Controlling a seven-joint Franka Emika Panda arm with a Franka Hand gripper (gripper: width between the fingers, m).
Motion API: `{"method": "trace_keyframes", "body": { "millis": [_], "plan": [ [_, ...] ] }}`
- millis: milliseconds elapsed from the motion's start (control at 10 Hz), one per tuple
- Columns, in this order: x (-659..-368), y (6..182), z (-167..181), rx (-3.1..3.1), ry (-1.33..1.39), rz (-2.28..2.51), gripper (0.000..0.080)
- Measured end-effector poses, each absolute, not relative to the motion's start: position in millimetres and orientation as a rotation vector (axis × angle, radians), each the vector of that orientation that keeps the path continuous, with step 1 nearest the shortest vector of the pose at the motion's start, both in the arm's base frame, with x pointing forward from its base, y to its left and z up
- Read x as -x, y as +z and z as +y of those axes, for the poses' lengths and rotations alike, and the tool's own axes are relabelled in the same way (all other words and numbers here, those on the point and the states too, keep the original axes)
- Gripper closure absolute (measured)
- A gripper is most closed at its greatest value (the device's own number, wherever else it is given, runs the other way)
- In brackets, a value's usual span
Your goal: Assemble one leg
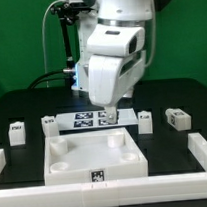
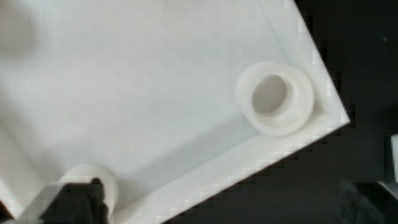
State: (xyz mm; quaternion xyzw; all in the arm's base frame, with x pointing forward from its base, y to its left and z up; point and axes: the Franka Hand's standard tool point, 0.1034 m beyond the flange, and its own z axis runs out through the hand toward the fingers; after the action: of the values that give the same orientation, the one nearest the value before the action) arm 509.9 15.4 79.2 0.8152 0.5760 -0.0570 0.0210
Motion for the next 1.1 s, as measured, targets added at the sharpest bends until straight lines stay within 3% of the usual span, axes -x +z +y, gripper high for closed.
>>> {"method": "trace_keyframes", "body": {
  "millis": [500,1100],
  "plan": [
    [-508.8,78.5,15.9,-2.531,-0.178,1.782,0.0150],
    [-482.3,48.1,-31.5,-2.120,-0.227,2.354,0.0150]
  ]
}}
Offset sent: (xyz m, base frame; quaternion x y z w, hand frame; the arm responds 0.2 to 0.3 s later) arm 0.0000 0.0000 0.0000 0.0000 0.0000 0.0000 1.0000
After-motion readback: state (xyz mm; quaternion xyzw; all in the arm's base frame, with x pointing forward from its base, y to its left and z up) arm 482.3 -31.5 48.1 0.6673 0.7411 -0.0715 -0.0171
